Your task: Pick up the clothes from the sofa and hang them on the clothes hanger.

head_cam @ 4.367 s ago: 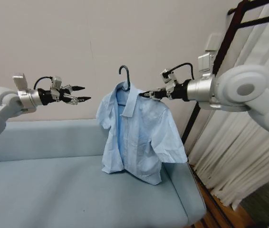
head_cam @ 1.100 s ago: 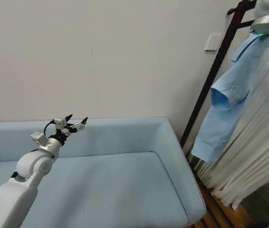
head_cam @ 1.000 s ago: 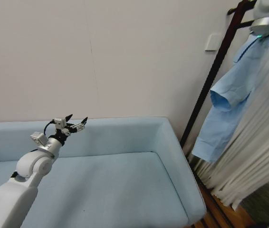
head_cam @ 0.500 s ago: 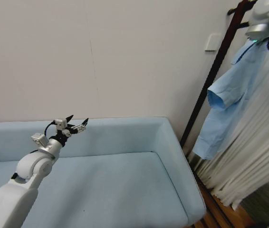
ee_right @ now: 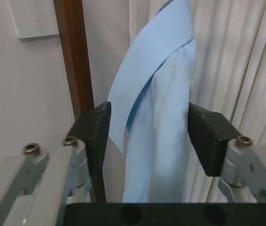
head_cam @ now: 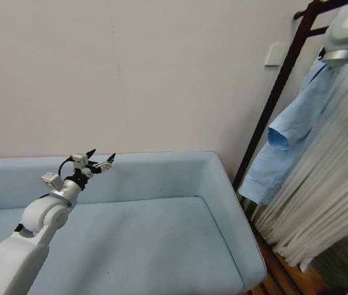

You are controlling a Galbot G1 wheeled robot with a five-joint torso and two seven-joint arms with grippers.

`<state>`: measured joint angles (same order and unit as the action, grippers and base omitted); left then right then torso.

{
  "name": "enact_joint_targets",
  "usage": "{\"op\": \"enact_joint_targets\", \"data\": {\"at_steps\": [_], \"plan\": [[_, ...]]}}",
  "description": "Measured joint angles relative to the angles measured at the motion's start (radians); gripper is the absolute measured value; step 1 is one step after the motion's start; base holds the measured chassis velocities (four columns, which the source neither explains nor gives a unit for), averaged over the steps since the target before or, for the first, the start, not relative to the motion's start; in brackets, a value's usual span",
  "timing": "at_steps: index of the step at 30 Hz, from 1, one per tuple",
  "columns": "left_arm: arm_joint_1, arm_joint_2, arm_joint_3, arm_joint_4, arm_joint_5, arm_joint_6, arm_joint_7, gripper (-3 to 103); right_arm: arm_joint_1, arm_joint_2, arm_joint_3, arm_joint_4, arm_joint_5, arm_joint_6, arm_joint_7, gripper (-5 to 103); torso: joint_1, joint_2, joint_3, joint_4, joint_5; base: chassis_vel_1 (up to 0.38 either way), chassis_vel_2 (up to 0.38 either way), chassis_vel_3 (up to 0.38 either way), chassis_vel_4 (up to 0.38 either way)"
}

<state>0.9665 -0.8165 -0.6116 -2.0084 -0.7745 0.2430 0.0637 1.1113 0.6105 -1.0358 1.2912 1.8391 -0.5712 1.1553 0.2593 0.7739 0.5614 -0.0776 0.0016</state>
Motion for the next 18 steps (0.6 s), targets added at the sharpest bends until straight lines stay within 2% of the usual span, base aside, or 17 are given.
{"op": "enact_joint_targets", "data": {"at_steps": [2, 5, 6, 9, 12, 14, 17, 18], "plan": [[-0.002, 0.003, 0.002, 0.002, 0.000, 0.000, 0.000, 100, -0.003, -0.007, 0.002, 0.015, -0.015, -0.004, -0.010, 53, 0.000, 0.000, 0.000, 0.0000, -0.0001, 0.000, 0.000, 0.000, 0.000], [0.007, 0.008, -0.002, 0.006, -0.002, -0.001, -0.004, 100, -0.009, -0.045, 0.003, 0.075, -0.091, -0.016, -0.082, 70, 0.000, 0.000, 0.000, -0.0004, -0.0002, 0.000, 0.000, 0.000, 0.000], [0.007, 0.008, -0.002, 0.006, -0.002, -0.001, -0.004, 100, -0.009, -0.045, 0.003, 0.075, -0.091, -0.016, -0.082, 70, 0.000, 0.000, 0.000, -0.0004, -0.0002, 0.000, 0.000, 0.000, 0.000], [0.041, 0.008, -0.025, 0.005, -0.005, -0.006, -0.006, 100, -0.017, -0.083, 0.004, 0.129, -0.175, -0.020, -0.136, 80, 0.000, 0.000, 0.000, -0.0004, -0.0002, 0.000, 0.000, 0.000, 0.000], [0.096, 0.007, -0.069, -0.008, -0.038, -0.008, -0.022, 100, -0.061, -0.139, 0.060, 0.226, -0.230, -0.025, -0.177, 95, 0.000, 0.000, 0.000, -0.0003, 0.0000, 0.000, 0.000, 0.000, 0.000], [0.111, 0.007, -0.081, -0.012, -0.046, -0.008, -0.030, 100, -0.079, -0.151, 0.083, 0.252, -0.233, -0.024, -0.180, 95, 0.000, 0.000, 0.000, -0.0003, -0.0001, 0.000, 0.000, 0.000, 0.000], [0.177, 0.004, -0.131, -0.024, -0.054, -0.009, -0.041, 100, -0.181, -0.191, 0.203, 0.366, -0.239, 0.024, -0.229, 100, 0.000, 0.000, 0.000, -0.0003, -0.0002, 0.000, 0.000, 0.000, 0.000], [0.177, 0.004, -0.131, -0.024, -0.054, -0.009, -0.041, 100, -0.181, -0.191, 0.203, 0.366, -0.239, 0.024, -0.229, 100, 0.000, 0.000, 0.000, -0.0003, -0.0002, 0.000, 0.000, 0.000, 0.000]]}}
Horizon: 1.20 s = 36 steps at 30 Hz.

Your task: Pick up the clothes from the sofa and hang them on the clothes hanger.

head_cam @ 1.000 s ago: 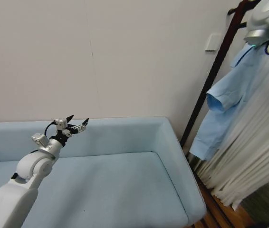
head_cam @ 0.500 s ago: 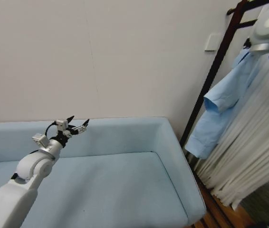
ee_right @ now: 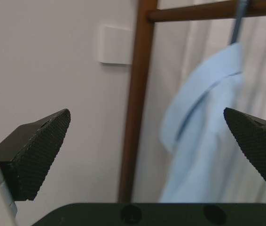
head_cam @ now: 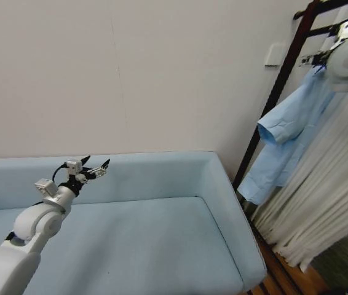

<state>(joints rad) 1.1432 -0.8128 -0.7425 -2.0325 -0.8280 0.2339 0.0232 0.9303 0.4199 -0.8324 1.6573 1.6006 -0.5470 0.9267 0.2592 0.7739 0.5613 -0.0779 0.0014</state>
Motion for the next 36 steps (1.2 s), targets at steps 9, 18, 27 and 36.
{"op": "enact_joint_targets", "data": {"at_steps": [9, 18, 27, 36], "plan": [[0.169, -0.032, -0.131, -0.050, 0.001, -0.028, -0.002, 100, -0.266, -0.038, 0.180, 0.170, -0.011, 0.167, -0.275, 100, 0.000, 0.000, 0.000, 0.0007, 0.0000, 0.000, 0.000, 0.000, 0.000], [0.251, -0.123, -0.085, -0.071, 0.095, -0.129, 0.012, 100, -0.542, -0.149, 0.297, 0.291, -0.110, 0.346, -0.478, 100, 0.000, 0.000, 0.000, -0.0008, 0.0010, -0.003, -0.011, -0.005, -0.005], [0.359, -0.263, -0.102, -0.130, 0.185, -0.184, 0.012, 100, -1.143, -0.107, 0.537, 0.336, -0.416, 0.575, -0.551, 100, 0.000, 0.000, 0.000, -0.0003, -0.0012, 0.000, 0.000, 0.000, 0.000], [0.544, -0.435, -0.180, -0.177, 0.267, -0.313, 0.069, 100, -1.587, 0.042, 0.706, 0.349, -0.694, 0.665, -0.588, 100, 0.000, 0.000, 0.000, 0.0006, 0.0006, 0.000, 0.000, 0.000, 0.000]]}}
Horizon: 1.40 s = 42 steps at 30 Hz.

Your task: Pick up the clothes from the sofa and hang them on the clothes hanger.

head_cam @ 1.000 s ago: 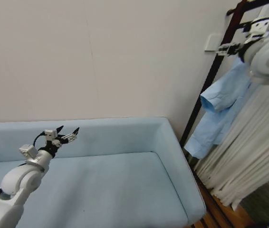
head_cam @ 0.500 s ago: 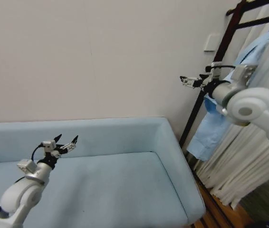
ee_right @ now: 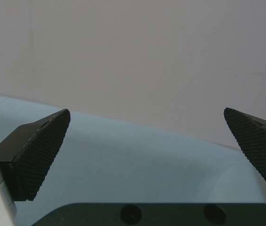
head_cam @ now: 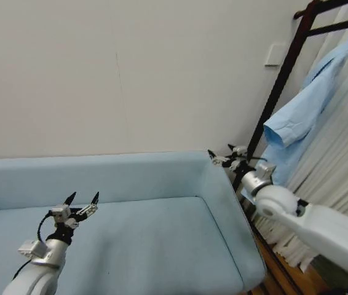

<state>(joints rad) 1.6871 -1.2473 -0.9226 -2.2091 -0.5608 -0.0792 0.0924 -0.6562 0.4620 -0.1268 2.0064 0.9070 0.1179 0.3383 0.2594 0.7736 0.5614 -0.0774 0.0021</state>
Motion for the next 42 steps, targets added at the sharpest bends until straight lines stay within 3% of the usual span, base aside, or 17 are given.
{"op": "enact_joint_targets", "data": {"at_steps": [3, 4, 7, 8, 10, 12, 13, 14, 15, 16, 20, 21, 25, 29, 36, 39, 42], "plan": [[0.063, -0.100, -0.038, 0.001, 0.050, -0.057, 0.038, 100, -0.347, 0.124, 0.317, -0.016, -0.149, 0.009, -0.211, 100, 0.000, 0.000, 0.000, 0.0009, -0.0004, 0.000, 0.000, 0.000, 0.000], [0.063, -0.100, -0.038, 0.001, 0.050, -0.057, 0.038, 100, -0.347, 0.124, 0.317, -0.016, -0.149, 0.009, -0.211, 100, 0.000, 0.000, 0.000, 0.0009, -0.0004, 0.000, 0.000, 0.000, 0.000], [0.098, -0.187, -0.028, 0.009, 0.088, -0.077, 0.070, 100, -0.713, 0.285, 0.653, 0.000, -0.288, 0.019, -0.397, 100, 0.000, 0.000, 0.000, -0.0018, -0.0004, 0.000, 0.000, 0.000, 0.000], [0.098, -0.187, -0.028, 0.009, 0.088, -0.077, 0.070, 100, -0.713, 0.285, 0.653, 0.000, -0.288, 0.019, -0.397, 100, 0.000, 0.000, 0.000, -0.0018, -0.0004, 0.000, 0.000, 0.000, 0.000], [0.105, -0.244, 0.010, 0.017, 0.133, -0.092, 0.080, 100, -0.889, 0.420, 0.768, 0.037, -0.380, 0.018, -0.471, 100, 0.000, 0.000, 0.000, -0.0021, -0.0001, 0.000, 0.000, 0.000, 0.000], [0.103, -0.258, 0.023, 0.019, 0.148, -0.096, 0.080, 100, -0.923, 0.458, 0.782, 0.049, -0.407, 0.017, -0.478, 100, 0.000, 0.000, 0.000, -0.0021, -0.0002, 0.000, 0.000, 0.000, 0.000], [0.091, -0.298, 0.063, 0.020, 0.192, -0.099, 0.074, 100, -0.994, 0.569, 0.794, 0.101, -0.505, 0.006, -0.469, 100, 0.000, 0.000, 0.000, -0.0011, -0.0005, 0.000, 0.000, 0.000, 0.000], [0.082, -0.323, 0.090, 0.012, 0.216, -0.099, 0.056, 100, -1.010, 0.627, 0.787, 0.136, -0.566, -0.009, -0.444, 100, 0.000, 0.000, 0.000, -0.0008, -0.0007, 0.000, 0.000, 0.000, 0.000], [0.080, -0.340, 0.116, -0.004, 0.236, -0.093, 0.034, 100, -1.018, 0.676, 0.774, 0.177, -0.616, -0.027, -0.426, 100, 0.000, 0.000, 0.000, -0.0005, -0.0006, 0.000, 0.000, 0.000, 0.000], [0.080, -0.340, 0.116, -0.004, 0.236, -0.093, 0.034, 100, -1.018, 0.676, 0.774, 0.177, -0.616, -0.027, -0.426, 100, 0.000, 0.000, 0.000, -0.0005, -0.0006, 0.000, 0.000, 0.000, 0.000], [0.118, -0.369, 0.213, -0.106, 0.349, -0.001, -0.034, 100, -1.052, 0.848, 0.715, 0.336, -0.741, -0.142, -0.371, 100, 0.000, 0.000, 0.000, -0.0001, -0.0009, 0.000, 0.000, 0.000, 0.000], [0.155, -0.369, 0.261, -0.144, 0.440, -0.007, -0.020, 100, -1.076, 0.929, 0.678, 0.382, -0.796, -0.147, -0.349, 100, 0.000, 0.000, 0.000, -0.0006, -0.0009, 0.000, 0.000, 0.000, 0.000], [0.162, -0.367, 0.253, -0.157, 0.484, -0.018, 0.032, 100, -1.076, 0.957, 0.707, 0.368, -0.821, -0.126, -0.392, 100, 0.000, 0.000, 0.000, -0.0005, -0.0009, 0.000, 0.000, 0.000, 0.000], [0.183, -0.355, 0.243, -0.181, 0.446, -0.003, 0.054, 100, -1.080, 0.968, 0.747, 0.345, -0.781, -0.123, -0.443, 100, 0.000, 0.000, 0.000, -0.0004, -0.0007, 0.000, 0.000, 0.000, 0.000], [0.180, -0.227, 0.095, -0.206, 0.297, 0.033, 0.073, 100, -1.081, 0.957, 0.849, 0.320, -0.650, -0.142, -0.521, 100, 0.000, 0.000, 0.000, -0.0005, -0.0007, 0.000, 0.000, 0.000, 0.000], [0.187, -0.161, 0.013, -0.195, 0.210, 0.034, 0.088, 100, -1.078, 0.943, 0.882, 0.320, -0.612, -0.170, -0.523, 100, 0.000, 0.000, 0.000, -0.0006, -0.0008, 0.000, 0.000, 0.000, 0.000], [0.201, -0.144, -0.013, -0.192, 0.167, 0.036, 0.090, 100, -1.076, 0.950, 0.879, 0.341, -0.609, -0.203, -0.513, 100, 0.000, 0.000, 0.000, -0.0005, -0.0008, 0.000, 0.000, 0.000, 0.000]]}}
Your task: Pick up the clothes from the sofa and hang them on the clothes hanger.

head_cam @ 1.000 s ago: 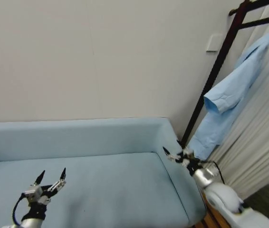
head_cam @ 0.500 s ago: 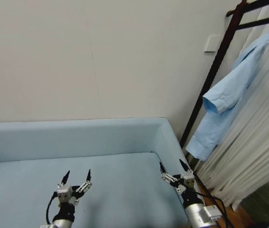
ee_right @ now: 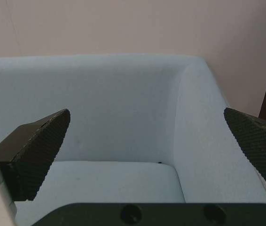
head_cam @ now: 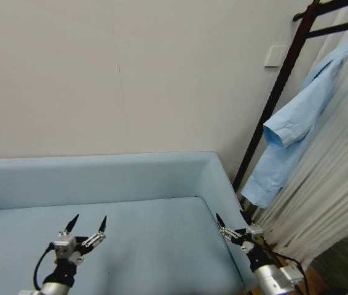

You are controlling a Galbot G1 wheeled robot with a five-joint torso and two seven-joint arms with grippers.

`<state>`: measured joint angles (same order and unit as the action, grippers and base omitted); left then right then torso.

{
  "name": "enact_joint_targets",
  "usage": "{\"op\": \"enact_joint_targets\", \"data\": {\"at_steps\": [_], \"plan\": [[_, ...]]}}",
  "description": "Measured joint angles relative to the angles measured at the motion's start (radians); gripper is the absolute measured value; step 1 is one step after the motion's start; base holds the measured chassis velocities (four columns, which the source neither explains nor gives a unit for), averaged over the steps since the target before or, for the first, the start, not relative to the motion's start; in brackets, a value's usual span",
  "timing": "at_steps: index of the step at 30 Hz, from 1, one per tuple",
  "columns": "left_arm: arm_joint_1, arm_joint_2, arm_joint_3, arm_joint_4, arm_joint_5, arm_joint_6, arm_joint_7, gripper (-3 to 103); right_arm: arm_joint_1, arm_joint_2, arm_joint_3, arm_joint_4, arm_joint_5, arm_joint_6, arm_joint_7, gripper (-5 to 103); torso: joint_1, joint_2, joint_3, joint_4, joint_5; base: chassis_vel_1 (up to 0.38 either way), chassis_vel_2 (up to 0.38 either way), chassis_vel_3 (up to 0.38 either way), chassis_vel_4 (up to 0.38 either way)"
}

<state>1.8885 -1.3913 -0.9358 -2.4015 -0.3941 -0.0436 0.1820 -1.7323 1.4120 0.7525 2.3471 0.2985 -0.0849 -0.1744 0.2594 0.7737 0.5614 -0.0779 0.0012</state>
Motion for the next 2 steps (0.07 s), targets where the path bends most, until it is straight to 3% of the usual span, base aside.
{"op": "enact_joint_targets", "data": {"at_steps": [2], "plan": [[0.016, 0.002, -0.005, -0.009, -0.040, 0.014, -0.015, 100, -0.007, 0.019, -0.018, 0.030, -0.008, -0.035, 0.016, 100, 0.000, 0.000, 0.000, 0.0003, -0.0001, 0.000, 0.000, 0.000, 0.000]]}}
